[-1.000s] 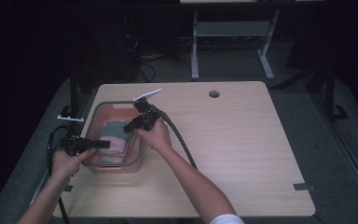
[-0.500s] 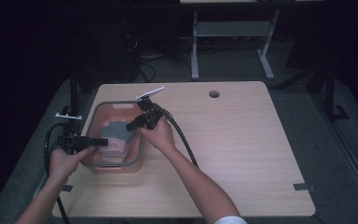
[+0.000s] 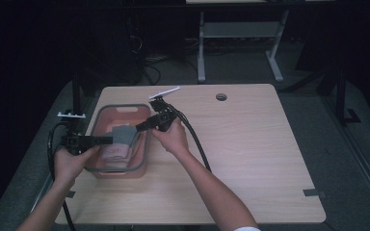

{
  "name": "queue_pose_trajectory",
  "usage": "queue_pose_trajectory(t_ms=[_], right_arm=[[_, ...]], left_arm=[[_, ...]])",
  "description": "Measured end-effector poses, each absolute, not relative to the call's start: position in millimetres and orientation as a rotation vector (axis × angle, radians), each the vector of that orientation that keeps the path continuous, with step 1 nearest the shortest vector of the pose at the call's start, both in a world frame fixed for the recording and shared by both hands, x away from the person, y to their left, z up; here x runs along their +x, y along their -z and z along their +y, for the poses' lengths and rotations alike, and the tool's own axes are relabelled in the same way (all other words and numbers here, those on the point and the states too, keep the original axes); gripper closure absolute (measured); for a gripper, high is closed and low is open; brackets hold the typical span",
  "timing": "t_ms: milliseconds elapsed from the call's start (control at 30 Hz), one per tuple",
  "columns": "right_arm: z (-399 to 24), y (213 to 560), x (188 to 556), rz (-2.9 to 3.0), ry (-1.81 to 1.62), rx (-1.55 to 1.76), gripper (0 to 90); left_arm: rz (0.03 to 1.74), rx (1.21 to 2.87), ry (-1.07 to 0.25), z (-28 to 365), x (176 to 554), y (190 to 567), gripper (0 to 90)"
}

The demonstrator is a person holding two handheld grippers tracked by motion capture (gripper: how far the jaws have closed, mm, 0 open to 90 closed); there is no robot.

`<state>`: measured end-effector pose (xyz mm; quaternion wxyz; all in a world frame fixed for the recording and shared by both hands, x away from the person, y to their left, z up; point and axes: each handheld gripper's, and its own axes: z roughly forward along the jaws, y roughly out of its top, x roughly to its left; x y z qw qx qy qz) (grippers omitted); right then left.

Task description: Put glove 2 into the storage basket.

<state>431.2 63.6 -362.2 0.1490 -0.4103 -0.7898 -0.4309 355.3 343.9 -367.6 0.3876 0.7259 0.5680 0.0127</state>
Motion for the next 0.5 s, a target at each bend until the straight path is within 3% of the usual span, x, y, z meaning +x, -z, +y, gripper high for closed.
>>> queue_pose_trajectory(t_ms=[200,500], right_arm=[[55,360,430,-2.259,1.253,-1.185,71.0],[36,354,429,-2.228,1.296,-1.205,65.6]], left_arm=[[1.463,1.874,0.002,341,358,379,63.5],[1.395,1.814,-0.027,334,354,361,59.5]])
